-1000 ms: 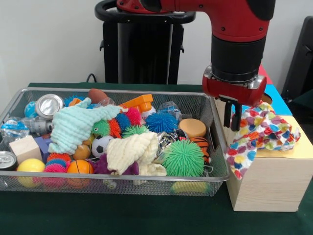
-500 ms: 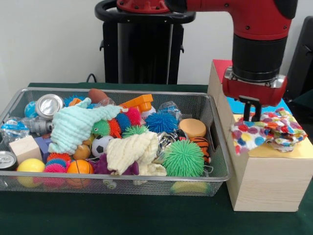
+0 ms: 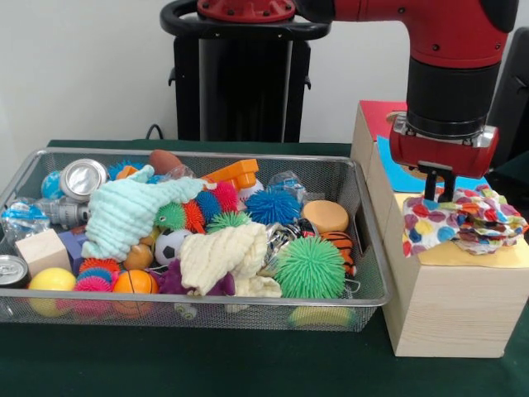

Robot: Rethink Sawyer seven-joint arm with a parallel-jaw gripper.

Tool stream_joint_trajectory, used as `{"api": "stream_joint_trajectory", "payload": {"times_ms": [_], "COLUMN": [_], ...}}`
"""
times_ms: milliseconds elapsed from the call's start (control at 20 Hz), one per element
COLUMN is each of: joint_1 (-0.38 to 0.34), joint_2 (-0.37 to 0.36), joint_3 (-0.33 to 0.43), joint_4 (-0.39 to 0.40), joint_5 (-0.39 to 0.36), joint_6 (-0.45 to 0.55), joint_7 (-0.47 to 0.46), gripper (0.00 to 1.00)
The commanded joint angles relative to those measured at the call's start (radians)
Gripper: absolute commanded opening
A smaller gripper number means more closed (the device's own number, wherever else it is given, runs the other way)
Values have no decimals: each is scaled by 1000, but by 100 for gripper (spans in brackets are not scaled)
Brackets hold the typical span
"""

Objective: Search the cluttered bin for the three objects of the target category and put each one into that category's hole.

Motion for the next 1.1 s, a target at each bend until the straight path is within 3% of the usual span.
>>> {"api": "stream_joint_trajectory", "payload": {"times_ms": [50, 350, 650, 1100], "joint_1": [-2, -5, 3, 24], "joint_2": [31, 44, 84, 142], "joint_3": [64, 58, 53, 56], "joint_4": [70, 51, 58, -16], "joint_5": [6, -7, -29, 19], "joint_6": [-32, -41, -175, -233], "joint_7": [100, 88, 105, 151], "gripper": [0, 0, 0, 0]}}
